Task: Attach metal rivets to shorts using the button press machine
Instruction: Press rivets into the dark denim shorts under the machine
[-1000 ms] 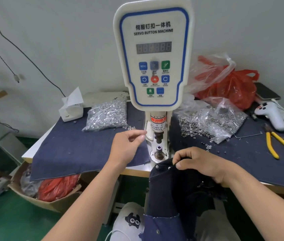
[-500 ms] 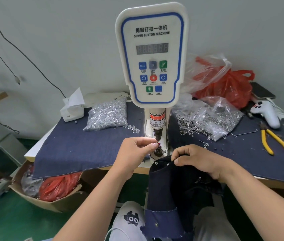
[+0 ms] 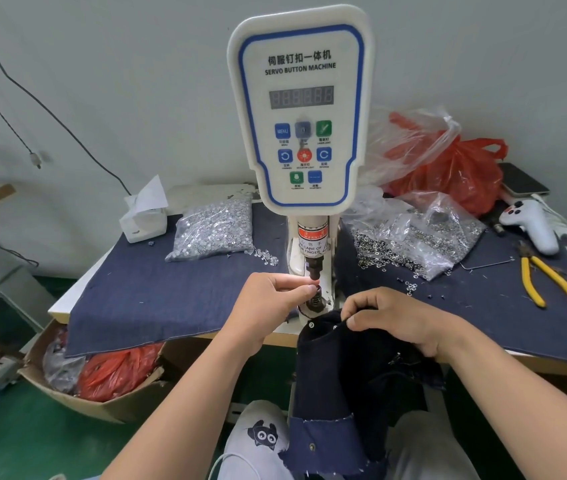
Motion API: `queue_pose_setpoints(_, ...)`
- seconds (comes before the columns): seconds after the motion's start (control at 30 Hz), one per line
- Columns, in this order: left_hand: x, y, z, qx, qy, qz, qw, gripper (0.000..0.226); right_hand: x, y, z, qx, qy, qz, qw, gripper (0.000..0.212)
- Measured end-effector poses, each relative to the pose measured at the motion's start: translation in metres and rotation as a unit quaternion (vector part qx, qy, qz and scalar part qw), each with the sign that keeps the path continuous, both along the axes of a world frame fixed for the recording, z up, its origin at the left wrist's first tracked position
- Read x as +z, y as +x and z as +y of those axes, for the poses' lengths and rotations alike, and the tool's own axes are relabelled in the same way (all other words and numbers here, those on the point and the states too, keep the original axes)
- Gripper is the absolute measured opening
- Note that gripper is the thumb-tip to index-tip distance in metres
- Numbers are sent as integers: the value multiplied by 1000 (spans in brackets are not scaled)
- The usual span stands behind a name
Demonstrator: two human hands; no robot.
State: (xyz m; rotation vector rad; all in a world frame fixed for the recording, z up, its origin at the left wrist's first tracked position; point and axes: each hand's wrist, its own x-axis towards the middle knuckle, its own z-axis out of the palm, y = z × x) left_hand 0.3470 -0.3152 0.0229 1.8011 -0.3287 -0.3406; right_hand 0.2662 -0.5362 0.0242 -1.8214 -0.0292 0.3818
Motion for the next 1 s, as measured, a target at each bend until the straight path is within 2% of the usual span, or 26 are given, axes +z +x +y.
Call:
queue_pose_setpoints(0.07, 1, 0, 0, 6, 10, -17, 1000, 16, 0, 0, -1, 1, -11, -2, 1000, 18)
queue_pose_setpoints(0.23, 5, -1, 0, 11, 27, -39, 999, 12, 1, 0, 0, -1, -16, 1, 1000, 19)
queue_pose_setpoints(0.37, 8, -8, 1, 18, 5, -52, 999, 13, 1, 0, 0, -3, -20, 1, 1000, 20)
queue_pose_setpoints(0.47, 1, -24, 8, 68, -5, -87, 994, 9, 1, -1, -1, 3, -17, 0, 1000, 10)
queue_pose_setpoints(0.5, -2, -34, 11, 54, -2, -102, 993, 9, 2, -1, -1, 2, -17, -1, 1000, 4)
queue_pose_setpoints(0.57, -11, -53, 21, -12, 44, -153, 987, 7, 2, -2, -1, 5, -7, -1, 1000, 6)
queue_pose_setpoints(0.63, -17, -66, 29, -84, 134, -207, 965, 3, 1, -3, -2, 14, 29, 11, 999, 6)
queue_pose_setpoints(0.7, -21, -70, 36, -126, 203, -191, 952, 12, 2, -6, -4, 44, 59, 20, 997, 7)
queue_pose_setpoints(0.77, -19, -69, 42, -132, 224, -143, 955, 15, 2, -10, -4, 79, 79, 25, 993, 9)
queue_pose_setpoints(0.87, -11, -66, 50, -158, 164, -151, 962, 23, 10, -18, -3, 104, 75, 10, 992, 13)
queue_pose_setpoints(1.0, -7, -71, 54, -169, -16, -120, 978, 24, 28, -28, -1, 177, -125, 16, 976, 27)
